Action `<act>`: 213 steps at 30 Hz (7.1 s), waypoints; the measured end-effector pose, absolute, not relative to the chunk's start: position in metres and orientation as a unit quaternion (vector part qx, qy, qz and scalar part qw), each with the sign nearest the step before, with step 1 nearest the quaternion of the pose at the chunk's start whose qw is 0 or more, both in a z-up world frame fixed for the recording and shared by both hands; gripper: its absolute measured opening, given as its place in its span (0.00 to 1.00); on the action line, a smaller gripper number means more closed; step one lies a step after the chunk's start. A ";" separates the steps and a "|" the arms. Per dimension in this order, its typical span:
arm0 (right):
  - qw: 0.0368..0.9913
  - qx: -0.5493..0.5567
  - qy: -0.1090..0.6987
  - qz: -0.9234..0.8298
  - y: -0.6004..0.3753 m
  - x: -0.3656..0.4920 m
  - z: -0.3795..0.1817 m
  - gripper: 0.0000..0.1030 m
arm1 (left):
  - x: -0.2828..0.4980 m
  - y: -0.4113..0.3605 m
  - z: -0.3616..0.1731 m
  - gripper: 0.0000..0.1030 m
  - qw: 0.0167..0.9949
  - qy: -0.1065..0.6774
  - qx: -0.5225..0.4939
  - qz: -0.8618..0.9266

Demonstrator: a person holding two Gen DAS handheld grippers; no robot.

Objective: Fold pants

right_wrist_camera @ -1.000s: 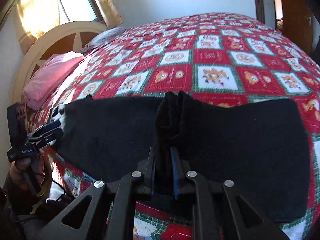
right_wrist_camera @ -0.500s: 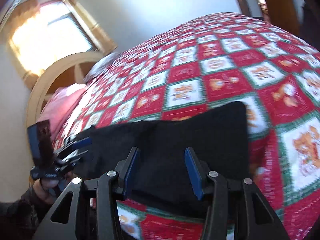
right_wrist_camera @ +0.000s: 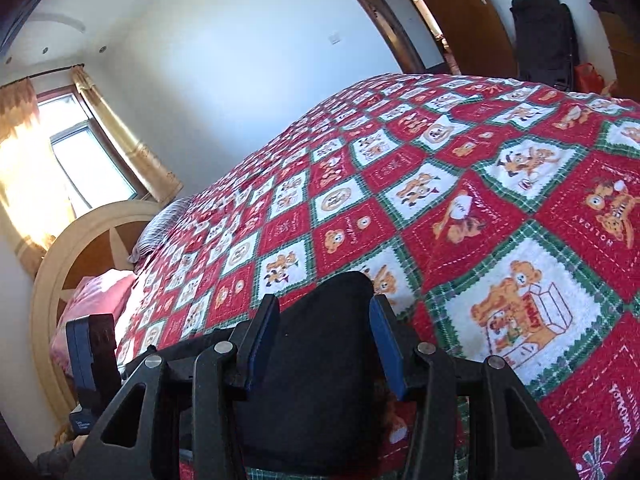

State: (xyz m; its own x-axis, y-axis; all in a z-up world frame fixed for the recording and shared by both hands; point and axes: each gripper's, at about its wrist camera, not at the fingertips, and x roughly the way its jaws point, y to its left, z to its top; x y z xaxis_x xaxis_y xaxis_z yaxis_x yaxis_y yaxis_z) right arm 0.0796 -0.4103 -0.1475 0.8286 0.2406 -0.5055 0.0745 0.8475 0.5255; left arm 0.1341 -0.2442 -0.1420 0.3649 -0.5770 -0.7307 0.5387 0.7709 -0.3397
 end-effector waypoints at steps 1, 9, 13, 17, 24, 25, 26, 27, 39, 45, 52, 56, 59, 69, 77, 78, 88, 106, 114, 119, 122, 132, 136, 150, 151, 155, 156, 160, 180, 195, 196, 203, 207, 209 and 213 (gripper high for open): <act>0.917 0.272 0.289 0.041 -0.411 0.080 -0.149 0.48 | 0.135 -0.245 -0.143 0.24 0.823 0.455 -0.024 -0.340; 0.920 0.275 0.279 0.028 -0.415 0.076 -0.151 0.49 | 0.131 -0.229 -0.133 0.13 0.827 0.440 -0.054 -0.347; 0.922 0.269 0.276 0.027 -0.413 0.074 -0.150 0.50 | 0.129 -0.213 -0.120 0.13 0.836 0.425 -0.068 -0.340; 0.927 0.253 0.276 0.031 -0.407 0.073 -0.149 0.50 | 0.126 -0.192 -0.112 0.13 0.843 0.428 -0.073 -0.319; 0.939 0.184 0.279 0.082 -0.368 0.070 -0.141 0.50 | 0.127 -0.157 -0.125 0.13 0.843 0.446 -0.101 -0.283; 0.940 0.172 0.279 0.095 -0.361 0.069 -0.139 0.50 | 0.128 -0.155 -0.128 0.13 0.842 0.448 -0.104 -0.280; 0.940 0.161 0.280 0.108 -0.354 0.069 -0.139 0.50 | 0.129 -0.154 -0.132 0.13 0.842 0.451 -0.106 -0.278; 0.939 0.151 0.283 0.121 -0.346 0.068 -0.139 0.50 | 0.131 -0.154 -0.135 0.13 0.841 0.453 -0.107 -0.275; 0.926 0.087 0.326 0.169 -0.308 0.070 -0.154 0.50 | 0.133 -0.141 -0.140 0.13 0.859 0.434 -0.094 -0.256; 0.902 0.076 0.398 0.148 -0.310 0.088 -0.186 0.50 | 0.135 -0.144 -0.152 0.19 0.864 0.435 -0.071 -0.241; 0.923 0.037 0.363 0.125 -0.291 0.074 -0.167 0.51 | 0.131 -0.144 -0.152 0.23 0.872 0.424 -0.054 -0.239; 0.926 0.002 0.348 0.146 -0.256 0.067 -0.159 0.51 | 0.131 -0.142 -0.152 0.29 0.872 0.421 -0.056 -0.243; 0.912 -0.028 0.375 0.165 -0.224 0.073 -0.174 0.52 | 0.129 -0.140 -0.150 0.40 0.872 0.417 -0.057 -0.250; 0.911 -0.048 0.377 0.158 -0.205 0.073 -0.175 0.53 | 0.129 -0.124 -0.150 0.57 0.878 0.411 -0.071 -0.236; 0.917 -0.020 0.346 0.199 -0.170 0.094 -0.157 0.53 | 0.117 -0.075 -0.123 0.72 0.906 0.371 -0.074 -0.190; 0.915 -0.016 0.348 0.202 -0.165 0.100 -0.158 0.53 | 0.114 -0.063 -0.119 0.72 0.910 0.366 -0.073 -0.179; 0.897 -0.052 0.368 0.239 -0.108 0.121 -0.183 0.56 | 0.084 0.083 -0.129 0.77 0.926 0.369 -0.081 -0.011; 0.899 -0.024 0.337 0.278 -0.129 0.086 -0.167 0.56 | 0.071 0.145 -0.170 0.73 0.916 0.379 -0.131 0.018; 0.899 -0.025 0.344 0.270 -0.126 0.087 -0.174 0.57 | 0.069 0.164 -0.179 0.62 0.906 0.386 -0.176 0.005; 0.899 -0.029 0.345 0.268 -0.124 0.086 -0.177 0.57 | 0.069 0.162 -0.187 0.63 0.913 0.375 -0.162 -0.007; 0.898 -0.032 0.349 0.265 -0.123 0.086 -0.180 0.57 | 0.070 0.164 -0.187 0.59 0.912 0.374 -0.167 -0.014; 0.904 -0.027 0.345 0.251 -0.130 0.088 -0.178 0.57 | 0.074 0.162 -0.180 0.27 0.904 0.381 -0.193 -0.036; 0.908 -0.026 0.339 0.245 -0.133 0.089 -0.174 0.57 | 0.071 0.166 -0.180 0.26 0.904 0.367 -0.214 -0.053; 0.924 0.069 0.328 0.185 -0.199 0.092 -0.133 0.57 | 0.064 0.131 -0.107 0.25 0.921 0.258 -0.242 -0.163; 0.923 0.082 0.331 0.179 -0.206 0.091 -0.133 0.57 | 0.064 0.124 -0.102 0.25 0.923 0.253 -0.235 -0.170; 0.924 0.117 0.335 0.143 -0.237 0.090 -0.132 0.58 | 0.065 0.099 -0.083 0.25 0.925 0.235 -0.215 -0.206; 0.925 0.120 0.334 0.136 -0.242 0.089 -0.131 0.58 | 0.066 0.092 -0.078 0.25 0.925 0.232 -0.213 -0.214; 0.930 0.122 0.331 0.107 -0.262 0.082 -0.129 0.58 | 0.073 0.068 -0.066 0.25 0.919 0.221 -0.213 -0.249; 0.934 0.151 0.321 0.047 -0.333 0.074 -0.134 0.58 | 0.105 -0.096 -0.027 0.22 0.879 0.247 -0.122 -0.388; 0.923 0.216 0.319 -0.002 -0.379 0.082 -0.148 0.58 | 0.126 -0.231 -0.080 0.22 0.824 0.352 -0.007 -0.445; 0.922 0.218 0.319 -0.005 -0.381 0.083 -0.149 0.58 | 0.127 -0.238 -0.086 0.22 0.820 0.362 -0.002 -0.443; 0.919 0.222 0.326 -0.010 -0.385 0.088 -0.157 0.58 | 0.120 -0.257 -0.115 0.31 0.802 0.402 0.003 -0.442; 0.919 0.224 0.325 -0.006 -0.386 0.089 -0.159 0.58 | 0.104 -0.254 -0.108 0.55 0.804 0.377 0.003 -0.461; 0.919 0.227 0.322 -0.003 -0.387 0.087 -0.158 0.58 | 0.093 -0.244 -0.100 0.58 0.808 0.357 -0.002 -0.469; 0.920 0.236 0.313 0.011 -0.386 0.083 -0.151 0.58 | 0.085 -0.209 -0.091 0.69 0.840 0.325 -0.016 -0.434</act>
